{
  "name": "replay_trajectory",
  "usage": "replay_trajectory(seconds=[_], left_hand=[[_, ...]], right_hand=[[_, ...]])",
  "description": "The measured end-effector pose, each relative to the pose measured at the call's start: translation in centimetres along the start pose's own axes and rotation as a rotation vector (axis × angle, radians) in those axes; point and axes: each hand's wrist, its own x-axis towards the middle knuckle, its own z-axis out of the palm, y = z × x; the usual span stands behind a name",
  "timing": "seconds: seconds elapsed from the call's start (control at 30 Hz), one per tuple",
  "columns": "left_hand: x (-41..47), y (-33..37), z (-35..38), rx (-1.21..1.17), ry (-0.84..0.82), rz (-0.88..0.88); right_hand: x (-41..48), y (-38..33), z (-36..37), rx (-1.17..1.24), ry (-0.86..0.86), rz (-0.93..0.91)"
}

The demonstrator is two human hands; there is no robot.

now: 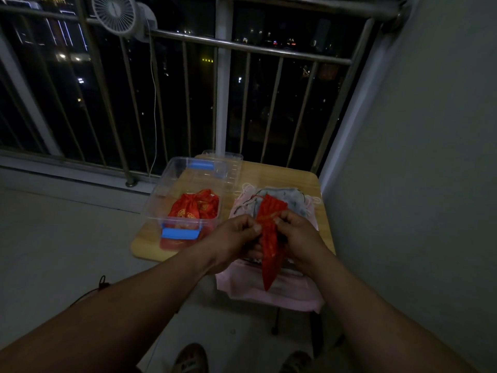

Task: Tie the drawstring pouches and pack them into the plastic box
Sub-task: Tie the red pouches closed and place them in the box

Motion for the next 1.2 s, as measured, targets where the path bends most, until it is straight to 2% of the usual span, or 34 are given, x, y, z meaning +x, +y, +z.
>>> replay_trajectory(seconds=[0.27, 0.4, 0.47, 0.63, 0.77, 0.83, 0.93, 1.07, 1.13, 1.2], left_hand=[[0.5, -0.4, 0.2, 0.017, 0.094, 0.032], [0.4, -0.4, 0.0, 0.186, 0.106, 0.030], [0.3, -0.1, 0.1, 0.284, 0.119, 0.077], [0.0, 2.2, -0.8, 0.247, 0.218, 0.217], [0.0, 4.6, -3.5, 0.470, 0.488, 0.318], [0.3, 5.2, -5.6, 0.535, 0.632, 0.351], [0.7, 6.3, -8.6, 0.475, 0.763, 0.319], [2.1, 7.6, -12.7, 0.299, 0.779, 0.291], [2.6, 8.1, -14.2, 0.347, 0.786, 0.286], [2.4, 8.7, -14.7, 0.458, 0.807, 0.269]], right_hand=[[0.6, 0.9, 1.1, -0.065, 0.215, -0.028], [1.1, -0.1, 1.4, -0.236, 0.301, -0.095], [1.4, -0.8, 1.7, -0.258, 0.295, -0.105], [2.5, -1.9, 2.4, -0.121, 0.108, -0.032], [2.4, -3.2, 4.0, -0.239, -0.024, -0.096], [3.4, -4.0, 5.9, -0.251, -0.002, -0.112], [5.9, -5.1, 9.4, -0.213, 0.036, -0.094], [10.1, -6.7, 13.1, -0.203, 0.065, -0.056], [12.4, -7.4, 14.0, -0.223, 0.080, -0.049], [14.8, -7.5, 14.4, -0.344, 0.111, -0.072]])
